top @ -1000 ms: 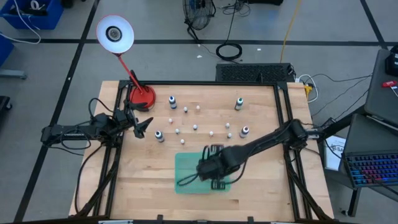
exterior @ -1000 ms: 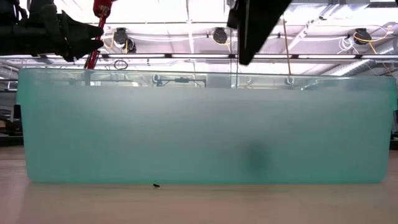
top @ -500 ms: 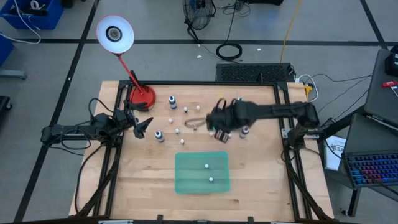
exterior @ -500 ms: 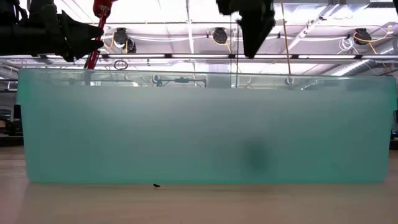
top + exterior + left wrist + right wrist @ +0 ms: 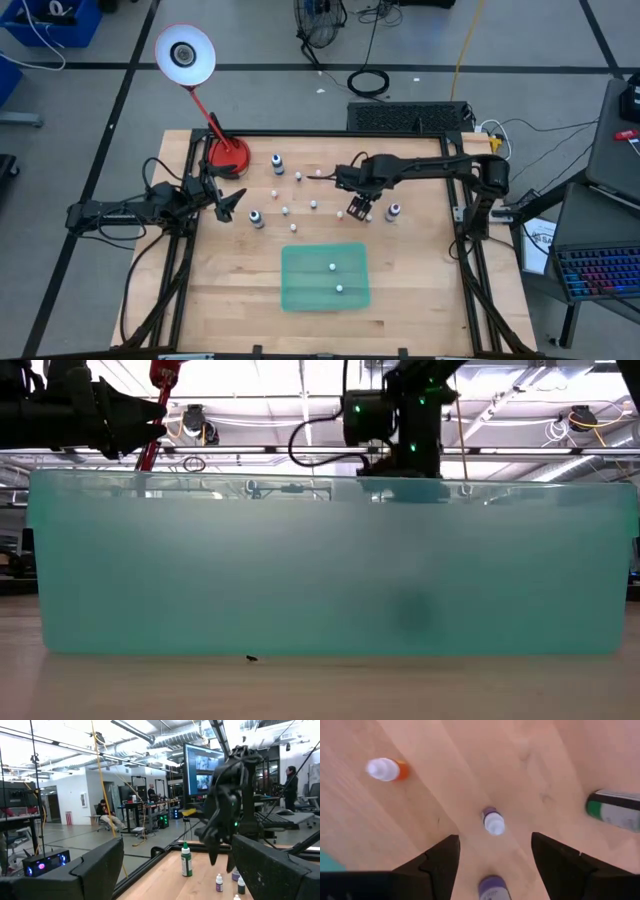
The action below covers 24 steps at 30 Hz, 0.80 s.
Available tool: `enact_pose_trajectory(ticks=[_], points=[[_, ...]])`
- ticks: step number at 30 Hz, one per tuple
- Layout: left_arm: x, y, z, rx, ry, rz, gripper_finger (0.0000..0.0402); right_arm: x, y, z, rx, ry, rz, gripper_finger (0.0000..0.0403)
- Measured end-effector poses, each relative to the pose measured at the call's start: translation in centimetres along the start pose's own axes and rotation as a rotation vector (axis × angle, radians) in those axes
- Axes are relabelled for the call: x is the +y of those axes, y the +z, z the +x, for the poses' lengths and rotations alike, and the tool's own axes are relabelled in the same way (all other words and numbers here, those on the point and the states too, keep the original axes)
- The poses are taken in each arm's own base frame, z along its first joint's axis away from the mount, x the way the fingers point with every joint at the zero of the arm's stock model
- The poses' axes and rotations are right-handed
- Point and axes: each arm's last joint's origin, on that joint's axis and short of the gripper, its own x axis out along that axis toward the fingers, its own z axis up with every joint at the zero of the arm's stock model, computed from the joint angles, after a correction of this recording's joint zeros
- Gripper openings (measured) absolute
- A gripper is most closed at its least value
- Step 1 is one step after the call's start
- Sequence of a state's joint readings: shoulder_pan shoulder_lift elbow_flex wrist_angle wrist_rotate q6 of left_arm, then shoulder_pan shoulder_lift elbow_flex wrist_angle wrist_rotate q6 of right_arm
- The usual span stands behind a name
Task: Pick & Place food coloring
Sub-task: Put the right small purple food coloring bottle into the blue bin
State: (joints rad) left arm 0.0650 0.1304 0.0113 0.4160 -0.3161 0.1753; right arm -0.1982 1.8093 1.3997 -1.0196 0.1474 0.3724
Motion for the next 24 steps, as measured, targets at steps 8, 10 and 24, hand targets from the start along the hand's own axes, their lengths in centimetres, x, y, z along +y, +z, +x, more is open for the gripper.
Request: enact_pose_trajectory(ticks=[8, 10, 24], points=[[0.0, 0.0, 0.0, 0.0, 0.0, 0.0, 0.0365, -0.7, -0.7, 2.7, 0.008, 0.017, 0.005, 0.0222], [0.0, 0.0, 0.0, 0.0, 0.0, 0.0, 0.0365, -0.8, -0.6, 3.2, -0.017, 0.026, 0.009, 0.022], [0.0, 0.0, 0.0, 0.0, 0.0, 0.0, 0.0365, -1.3, -1.0, 4.8, -0.037, 0.032, -0.003, 0.0218]])
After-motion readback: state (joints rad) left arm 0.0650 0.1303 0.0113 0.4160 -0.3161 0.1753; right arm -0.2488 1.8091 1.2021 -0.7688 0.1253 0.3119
